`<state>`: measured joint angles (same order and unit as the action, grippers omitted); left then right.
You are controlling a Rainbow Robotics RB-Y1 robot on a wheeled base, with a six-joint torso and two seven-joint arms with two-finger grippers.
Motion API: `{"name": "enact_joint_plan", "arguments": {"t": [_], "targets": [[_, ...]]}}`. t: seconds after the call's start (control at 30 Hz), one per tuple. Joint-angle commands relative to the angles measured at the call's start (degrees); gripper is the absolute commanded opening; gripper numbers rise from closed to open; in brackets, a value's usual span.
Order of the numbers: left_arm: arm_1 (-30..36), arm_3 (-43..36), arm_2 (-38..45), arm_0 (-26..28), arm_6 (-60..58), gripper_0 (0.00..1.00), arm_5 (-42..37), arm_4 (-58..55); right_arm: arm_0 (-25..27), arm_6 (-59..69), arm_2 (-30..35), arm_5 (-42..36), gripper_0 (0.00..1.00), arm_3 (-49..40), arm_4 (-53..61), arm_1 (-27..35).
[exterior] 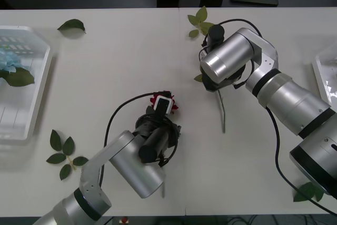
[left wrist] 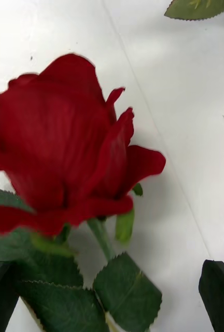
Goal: Place the red flowers into the right box and the blue flowers into the left box. If a person shows an open palm, hand one flower to the person first, then continue sorting.
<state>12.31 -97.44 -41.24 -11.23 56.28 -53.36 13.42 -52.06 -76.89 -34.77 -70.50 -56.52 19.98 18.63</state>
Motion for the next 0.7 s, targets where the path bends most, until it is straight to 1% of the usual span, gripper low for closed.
{"name": "enact_joint_plan", "arguments": {"t": [0.03,0.17,0.23,0.27,0.3,0.33,0.4,0.43,0.47,0.7], "targets": [[-1.2,1.4,-0.1,-2.3,-0.1,1.0,0.5,1.2,-2.3,3.1,-0.9,0.3,0.33,-0.3,0.0,-1.3],[-1.3,2.9,-0.2,-2.8,-0.2,1.0,0.5,2.0,-2.3,3.7,-1.4,0.4,0.2,0.1,0.1,-1.3],[-1.3,3.1,-0.2,-2.8,-0.3,1.0,0.5,2.4,-2.3,3.8,-1.5,0.3,0.17,0.3,0.0,-1.3],[-1.2,3.3,-0.2,-2.8,-0.2,0.84,0.5,2.6,-2.3,3.9,-1.6,0.3,0.11,0.4,0.1,-1.3],[-1.2,3.5,-0.2,-2.8,-0.2,0.77,0.5,2.7,-2.3,3.9,-1.6,0.4,0.1,0.4,0.1,-1.3],[-1.1,3.5,-0.1,-2.7,-0.2,0.63,0.5,2.8,-2.3,4.1,-1.6,0.3,0.08,0.4,0.1,-1.3],[-1.0,3.5,-0.2,-2.7,-0.3,0.22,0.5,3.0,-2.3,4.2,-1.6,0.2,0.03,0.4,0.1,-1.3],[-0.9,3.5,-0.1,-2.7,-0.3,0.06,0.5,3.1,-2.3,4.3,-1.7,0.2,0.01,0.4,0.1,-1.3],[-0.9,3.5,-0.2,-2.7,-0.3,0.0,0.5,3.1,-2.3,4.5,-1.7,0.1,0.0,0.4,0.2,-1.3],[-0.9,3.5,-0.1,-2.7,-0.8,0.0,0.5,3.0,-4.1,5.0,-1.6,-1.1,0.0,0.4,0.4,-1.2]]}}
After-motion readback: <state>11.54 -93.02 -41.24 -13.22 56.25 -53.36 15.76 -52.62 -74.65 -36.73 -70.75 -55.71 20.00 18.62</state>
